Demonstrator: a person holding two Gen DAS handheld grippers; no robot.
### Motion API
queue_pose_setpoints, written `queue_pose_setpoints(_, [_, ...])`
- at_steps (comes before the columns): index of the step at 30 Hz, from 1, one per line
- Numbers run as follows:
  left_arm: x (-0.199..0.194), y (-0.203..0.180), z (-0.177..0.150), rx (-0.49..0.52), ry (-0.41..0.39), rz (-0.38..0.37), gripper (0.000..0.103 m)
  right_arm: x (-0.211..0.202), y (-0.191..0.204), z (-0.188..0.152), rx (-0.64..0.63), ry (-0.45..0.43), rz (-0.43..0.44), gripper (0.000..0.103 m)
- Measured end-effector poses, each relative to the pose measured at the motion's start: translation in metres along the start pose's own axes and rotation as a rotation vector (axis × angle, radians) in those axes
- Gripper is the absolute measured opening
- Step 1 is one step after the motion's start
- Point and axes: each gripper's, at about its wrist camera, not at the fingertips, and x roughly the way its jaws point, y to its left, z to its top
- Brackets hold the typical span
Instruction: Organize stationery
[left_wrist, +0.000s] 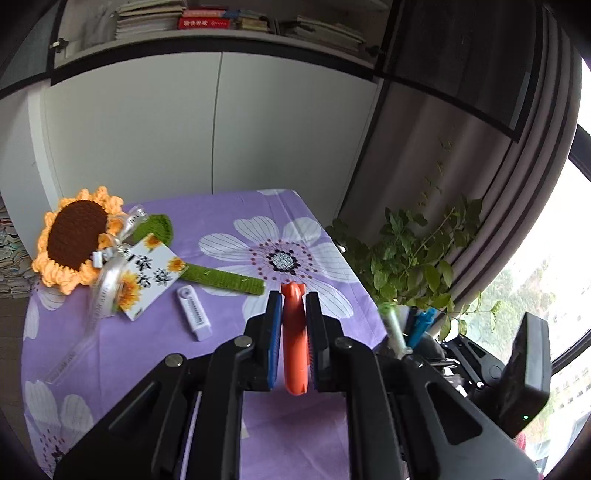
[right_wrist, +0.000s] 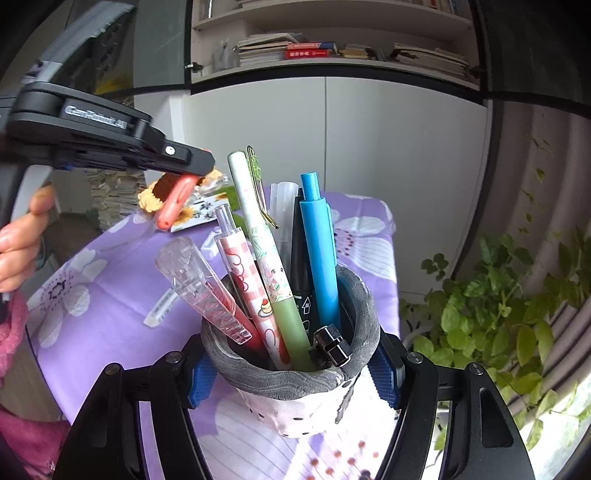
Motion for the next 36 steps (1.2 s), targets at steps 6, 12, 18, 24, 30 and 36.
queue_pose_setpoints(6, [-0.030,0.031,0.001,-0.038,-0.077,-0.010,0.011,0.051,0.032,0.025,-0.067,0.028,0.116,0.070])
queue_pose_setpoints(12, [-0.025,0.032,0.002,-0.040,-0.121,-0.110,0.011,0.072,0.054,0.030,-0.140,0.035,0.204,0.071])
queue_pose_setpoints(18, [0.003,0.008,0.010,-0.006,-0.094,-0.202,0.011,0.071,0.054,0.025,-0.126,0.015,0.228,0.071])
queue_pose_setpoints(24, [0.025,-0.005,0.000,0.049,-0.074,-0.188,0.011,0.069,0.051,0.022,-0.119,-0.014,0.240,0.071])
queue_pose_setpoints(30, [0.033,0.000,-0.007,0.039,-0.055,-0.195,0.011,0.070,0.044,0.022,-0.093,-0.004,0.267,0.071])
queue_pose_setpoints(36, [0.031,0.003,-0.009,0.037,-0.052,-0.208,0.011,0.069,0.047,0.022,-0.105,-0.005,0.260,0.071])
